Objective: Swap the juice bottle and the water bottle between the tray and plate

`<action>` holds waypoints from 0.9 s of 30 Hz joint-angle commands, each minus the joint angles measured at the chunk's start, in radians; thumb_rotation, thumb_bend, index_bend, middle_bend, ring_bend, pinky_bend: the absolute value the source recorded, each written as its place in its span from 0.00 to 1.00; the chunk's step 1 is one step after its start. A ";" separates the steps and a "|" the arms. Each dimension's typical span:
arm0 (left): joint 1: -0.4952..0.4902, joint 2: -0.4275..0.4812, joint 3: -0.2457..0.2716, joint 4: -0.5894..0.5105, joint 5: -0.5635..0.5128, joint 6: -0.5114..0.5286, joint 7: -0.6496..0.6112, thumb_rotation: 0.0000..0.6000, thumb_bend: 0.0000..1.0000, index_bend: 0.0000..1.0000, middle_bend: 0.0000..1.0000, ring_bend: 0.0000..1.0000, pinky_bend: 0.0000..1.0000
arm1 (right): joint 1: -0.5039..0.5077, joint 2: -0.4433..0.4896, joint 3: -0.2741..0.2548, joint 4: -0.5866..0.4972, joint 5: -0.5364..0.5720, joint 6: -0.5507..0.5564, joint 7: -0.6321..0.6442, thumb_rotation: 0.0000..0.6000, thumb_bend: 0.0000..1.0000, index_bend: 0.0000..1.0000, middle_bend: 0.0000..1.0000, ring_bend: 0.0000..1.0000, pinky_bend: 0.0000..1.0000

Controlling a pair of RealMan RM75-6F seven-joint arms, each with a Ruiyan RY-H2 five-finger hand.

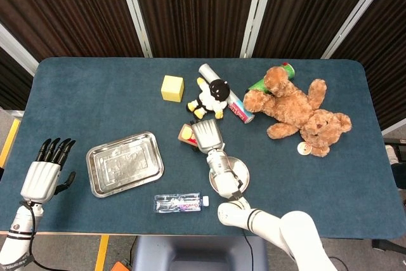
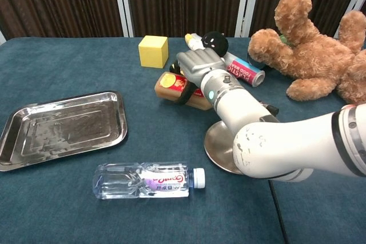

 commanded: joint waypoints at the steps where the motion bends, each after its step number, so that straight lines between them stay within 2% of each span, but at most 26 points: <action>1: 0.002 0.001 0.000 -0.001 0.004 0.007 0.004 1.00 0.38 0.00 0.07 0.00 0.03 | -0.063 0.094 -0.042 -0.163 -0.071 0.066 0.045 1.00 0.40 0.92 0.81 0.79 0.96; 6: 0.009 -0.002 0.005 -0.011 0.019 0.030 0.034 1.00 0.38 0.00 0.07 0.00 0.03 | -0.202 0.322 -0.145 -0.511 -0.162 0.131 0.081 1.00 0.40 0.92 0.82 0.79 0.96; 8: 0.011 -0.006 0.008 -0.017 0.027 0.038 0.050 1.00 0.38 0.00 0.07 0.00 0.03 | -0.245 0.405 -0.184 -0.613 -0.187 0.137 0.094 1.00 0.39 0.92 0.82 0.79 0.96; 12: 0.012 -0.010 0.010 -0.020 0.032 0.042 0.062 1.00 0.38 0.00 0.07 0.00 0.03 | -0.271 0.459 -0.212 -0.669 -0.207 0.141 0.106 1.00 0.39 0.92 0.82 0.79 0.96; 14: 0.013 -0.017 0.015 -0.026 0.043 0.047 0.080 1.00 0.38 0.00 0.07 0.00 0.03 | -0.311 0.524 -0.264 -0.718 -0.242 0.146 0.129 1.00 0.40 0.91 0.82 0.79 0.94; 15: 0.013 -0.022 0.022 -0.033 0.054 0.050 0.095 1.00 0.38 0.00 0.07 0.00 0.03 | -0.352 0.570 -0.325 -0.735 -0.267 0.139 0.164 1.00 0.39 0.91 0.82 0.79 0.93; 18: 0.015 -0.024 0.023 -0.041 0.058 0.054 0.105 1.00 0.38 0.00 0.07 0.00 0.03 | -0.383 0.599 -0.381 -0.717 -0.337 0.149 0.229 1.00 0.39 0.88 0.82 0.78 0.90; 24: 0.015 -0.022 0.023 -0.041 0.056 0.050 0.101 1.00 0.38 0.00 0.07 0.00 0.03 | -0.405 0.598 -0.432 -0.680 -0.403 0.128 0.288 1.00 0.39 0.77 0.80 0.71 0.84; 27: 0.015 -0.021 0.024 -0.039 0.059 0.050 0.096 1.00 0.38 0.00 0.07 0.00 0.03 | -0.408 0.588 -0.442 -0.661 -0.415 0.112 0.290 1.00 0.39 0.69 0.72 0.65 0.78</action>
